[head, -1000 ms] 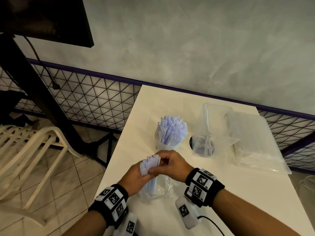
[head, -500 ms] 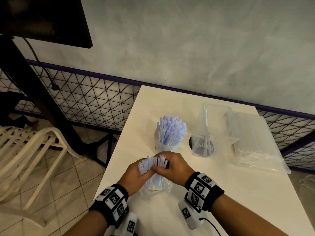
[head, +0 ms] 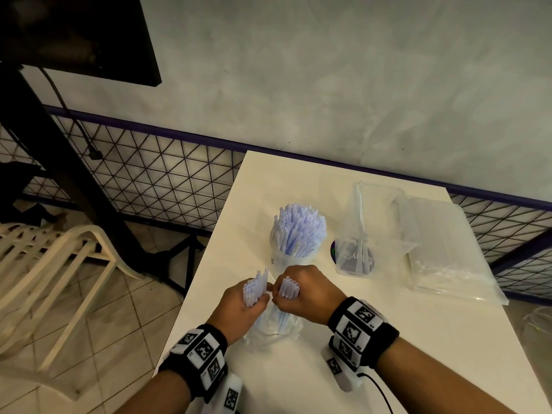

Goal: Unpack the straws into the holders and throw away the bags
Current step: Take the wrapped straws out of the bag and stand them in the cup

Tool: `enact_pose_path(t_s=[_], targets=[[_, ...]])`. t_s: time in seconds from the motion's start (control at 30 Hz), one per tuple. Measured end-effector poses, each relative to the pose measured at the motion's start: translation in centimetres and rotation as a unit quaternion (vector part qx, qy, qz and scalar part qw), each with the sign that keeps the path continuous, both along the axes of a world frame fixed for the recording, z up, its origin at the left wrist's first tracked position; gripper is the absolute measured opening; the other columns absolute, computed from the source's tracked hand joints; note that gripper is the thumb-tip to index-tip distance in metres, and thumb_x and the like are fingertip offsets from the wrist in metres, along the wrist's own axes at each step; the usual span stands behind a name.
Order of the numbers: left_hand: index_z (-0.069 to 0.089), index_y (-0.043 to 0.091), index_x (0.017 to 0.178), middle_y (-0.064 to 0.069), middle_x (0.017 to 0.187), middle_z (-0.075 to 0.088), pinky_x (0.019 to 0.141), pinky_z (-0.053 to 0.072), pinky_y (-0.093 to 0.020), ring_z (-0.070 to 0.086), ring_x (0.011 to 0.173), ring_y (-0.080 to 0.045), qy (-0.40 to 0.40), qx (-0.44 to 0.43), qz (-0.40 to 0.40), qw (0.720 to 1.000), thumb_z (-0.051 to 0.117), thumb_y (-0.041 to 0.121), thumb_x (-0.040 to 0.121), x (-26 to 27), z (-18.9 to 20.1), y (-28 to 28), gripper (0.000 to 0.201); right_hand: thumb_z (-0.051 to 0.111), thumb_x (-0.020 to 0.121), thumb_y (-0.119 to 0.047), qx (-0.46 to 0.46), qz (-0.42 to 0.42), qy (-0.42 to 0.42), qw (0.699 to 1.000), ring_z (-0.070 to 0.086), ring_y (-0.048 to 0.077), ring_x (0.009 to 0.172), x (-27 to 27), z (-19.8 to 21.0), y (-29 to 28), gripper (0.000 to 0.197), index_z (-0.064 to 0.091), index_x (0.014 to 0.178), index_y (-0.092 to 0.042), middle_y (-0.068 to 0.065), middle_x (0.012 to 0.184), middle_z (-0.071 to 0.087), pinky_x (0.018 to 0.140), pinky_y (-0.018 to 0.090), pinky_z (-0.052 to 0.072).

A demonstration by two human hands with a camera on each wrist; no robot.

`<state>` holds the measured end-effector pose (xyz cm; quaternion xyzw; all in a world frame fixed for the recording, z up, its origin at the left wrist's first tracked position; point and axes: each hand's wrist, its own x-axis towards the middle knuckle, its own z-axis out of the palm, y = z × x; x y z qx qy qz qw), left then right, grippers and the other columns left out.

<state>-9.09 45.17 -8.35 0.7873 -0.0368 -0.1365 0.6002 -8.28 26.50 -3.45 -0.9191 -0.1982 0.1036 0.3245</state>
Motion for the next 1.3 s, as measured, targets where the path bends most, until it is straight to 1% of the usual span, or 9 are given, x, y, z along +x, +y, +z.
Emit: enact_pose_path(t_s=[0.1, 0.23, 0.37, 0.5, 0.73, 0.9, 1.03, 1.13, 1.3], targets=[[0.066, 0.032, 0.086, 0.021, 0.076, 0.071, 0.07, 0.045, -0.003, 0.065, 0.078, 0.008, 0.003, -0.01, 0.006, 1.0, 0.066, 0.01, 0.088, 0.0, 0.0, 0.0, 0.022, 0.074, 0.079, -0.029, 0.056, -0.004, 0.02, 0.998, 0.066, 0.017, 0.072, 0.3, 4.0, -0.6, 0.018, 0.073, 0.081, -0.011, 0.004, 0.079, 0.071, 0.07, 0.039, 0.054], [0.069, 0.028, 0.09, 0.012, 0.083, 0.072, 0.071, 0.046, -0.004, 0.066, 0.078, 0.005, 0.017, -0.023, 0.009, 1.0, 0.065, 0.011, 0.089, 0.1, -0.1, 0.1, 0.017, 0.084, 0.077, -0.011, 0.111, -0.02, 0.006, 0.994, 0.071, 0.006, 0.074, 1.2, 11.0, -2.2, 0.009, 0.078, 0.085, -0.012, -0.006, 0.083, 0.076, 0.072, 0.022, 0.057], [0.072, 0.021, 0.1, 0.01, 0.093, 0.072, 0.075, 0.044, -0.004, 0.065, 0.084, 0.007, 0.013, -0.012, -0.006, 1.0, 0.063, 0.012, 0.091, 0.3, -0.4, 0.2, 0.016, 0.084, 0.078, -0.015, 0.145, -0.076, -0.039, 0.986, 0.073, 0.016, 0.073, 2.7, 15.0, -4.5, 0.007, 0.078, 0.082, -0.016, -0.003, 0.081, 0.077, 0.067, 0.03, 0.058], [0.072, 0.026, 0.097, 0.007, 0.096, 0.073, 0.078, 0.046, -0.006, 0.066, 0.089, -0.001, 0.018, -0.019, -0.003, 1.0, 0.063, 0.013, 0.091, 0.3, -0.7, 0.3, 0.017, 0.083, 0.079, -0.016, 0.128, -0.11, -0.047, 0.985, 0.071, 0.014, 0.072, 4.7, 14.9, -5.8, 0.006, 0.079, 0.082, -0.015, -0.002, 0.08, 0.077, 0.063, 0.023, 0.054], [0.073, 0.024, 0.1, 0.006, 0.097, 0.073, 0.078, 0.047, -0.008, 0.066, 0.088, 0.0, 0.025, -0.008, 0.003, 1.0, 0.064, 0.016, 0.09, 0.4, -0.9, 0.2, 0.016, 0.085, 0.077, -0.017, 0.095, -0.112, -0.064, 0.987, 0.073, 0.008, 0.081, 7.0, 14.4, -6.5, 0.011, 0.08, 0.087, -0.015, -0.008, 0.086, 0.078, 0.076, 0.024, 0.059], [0.073, 0.024, 0.098, 0.007, 0.096, 0.073, 0.075, 0.046, -0.004, 0.066, 0.087, 0.001, 0.027, -0.014, 0.007, 1.0, 0.064, 0.014, 0.09, 0.3, -0.8, 0.2, 0.015, 0.086, 0.076, -0.02, 0.079, -0.085, -0.05, 0.992, 0.072, 0.007, 0.079, 7.7, 14.3, -6.0, 0.013, 0.079, 0.087, -0.016, -0.009, 0.085, 0.077, 0.073, 0.02, 0.057], [0.073, 0.025, 0.097, 0.007, 0.094, 0.073, 0.075, 0.046, -0.005, 0.066, 0.087, 0.001, 0.028, -0.019, 0.005, 0.999, 0.064, 0.016, 0.091, 0.3, -0.8, 0.2, 0.014, 0.086, 0.075, -0.025, 0.04, -0.071, -0.031, 0.996, 0.072, 0.01, 0.078, 8.2, 12.9, -5.5, 0.014, 0.08, 0.086, -0.02, -0.009, 0.084, 0.077, 0.074, 0.028, 0.059], [0.073, 0.026, 0.097, 0.007, 0.095, 0.073, 0.076, 0.046, -0.006, 0.067, 0.088, 0.0, 0.026, -0.016, 0.004, 1.0, 0.064, 0.017, 0.091, 0.3, -0.9, 0.2, 0.014, 0.088, 0.073, -0.026, 0.028, -0.092, -0.021, 0.995, 0.067, -0.001, 0.074, 8.4, 11.1, -4.9, 0.021, 0.078, 0.09, -0.021, -0.012, 0.083, 0.075, 0.069, 0.021, 0.052], [0.073, 0.023, 0.1, 0.008, 0.095, 0.073, 0.077, 0.046, -0.008, 0.067, 0.088, 0.001, 0.031, -0.014, 0.006, 0.999, 0.064, 0.016, 0.09, 0.3, -1.0, 0.2, 0.015, 0.086, 0.075, -0.033, 0.082, -0.14, -0.136, 0.977, 0.059, 0.0, 0.096, 8.0, 9.3, -3.6, 0.057, 0.058, 0.124, -0.027, -0.013, 0.12, 0.062, 0.076, 0.01, 0.045]])
